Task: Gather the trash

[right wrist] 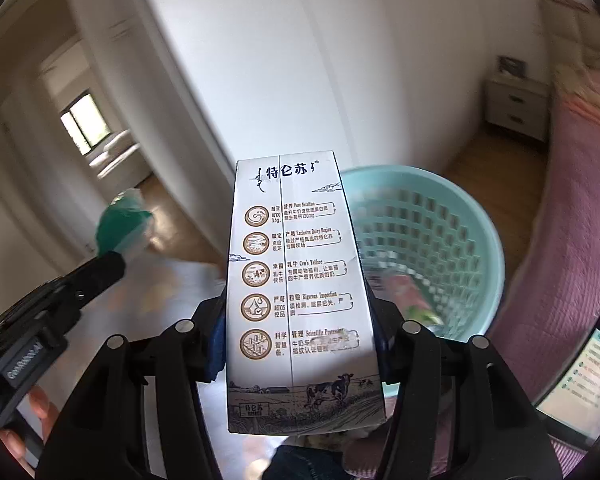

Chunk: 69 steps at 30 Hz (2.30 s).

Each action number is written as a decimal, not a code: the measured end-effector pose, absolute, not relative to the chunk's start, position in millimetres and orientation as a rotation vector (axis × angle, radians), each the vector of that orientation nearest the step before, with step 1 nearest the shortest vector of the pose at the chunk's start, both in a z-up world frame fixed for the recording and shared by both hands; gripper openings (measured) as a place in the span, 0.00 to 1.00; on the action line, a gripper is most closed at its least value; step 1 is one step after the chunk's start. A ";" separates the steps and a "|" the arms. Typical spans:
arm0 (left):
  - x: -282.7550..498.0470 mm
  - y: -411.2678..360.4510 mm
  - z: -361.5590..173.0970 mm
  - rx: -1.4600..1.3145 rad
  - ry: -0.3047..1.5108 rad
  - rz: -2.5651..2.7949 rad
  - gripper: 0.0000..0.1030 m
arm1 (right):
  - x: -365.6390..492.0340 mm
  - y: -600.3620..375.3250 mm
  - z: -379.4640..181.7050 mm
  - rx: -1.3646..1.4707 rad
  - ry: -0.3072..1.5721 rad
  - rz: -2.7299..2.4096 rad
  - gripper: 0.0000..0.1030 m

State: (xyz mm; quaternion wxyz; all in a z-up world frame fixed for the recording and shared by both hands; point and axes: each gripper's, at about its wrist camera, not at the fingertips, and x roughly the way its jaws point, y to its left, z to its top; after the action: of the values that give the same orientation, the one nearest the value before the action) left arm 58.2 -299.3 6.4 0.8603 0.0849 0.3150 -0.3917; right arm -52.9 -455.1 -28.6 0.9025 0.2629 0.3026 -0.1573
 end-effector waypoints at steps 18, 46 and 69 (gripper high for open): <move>101.6 -348.9 -42.7 0.201 0.787 -0.857 0.57 | -31.3 -511.2 -87.4 0.674 0.733 -0.473 0.59; 4.4 -96.1 29.2 0.079 0.309 -0.240 0.87 | -78.3 -294.3 9.9 0.288 0.382 -0.358 0.69; -4.2 -77.8 -5.5 0.160 0.269 -0.124 0.90 | -93.7 -249.9 5.9 0.200 0.326 -0.374 0.72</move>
State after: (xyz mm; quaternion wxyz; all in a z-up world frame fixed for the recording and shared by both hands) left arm -4.2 -77.8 -5.5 0.9859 0.0796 0.1337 -0.0615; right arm -93.7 -249.9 5.9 0.9645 0.0986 0.1609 -0.1846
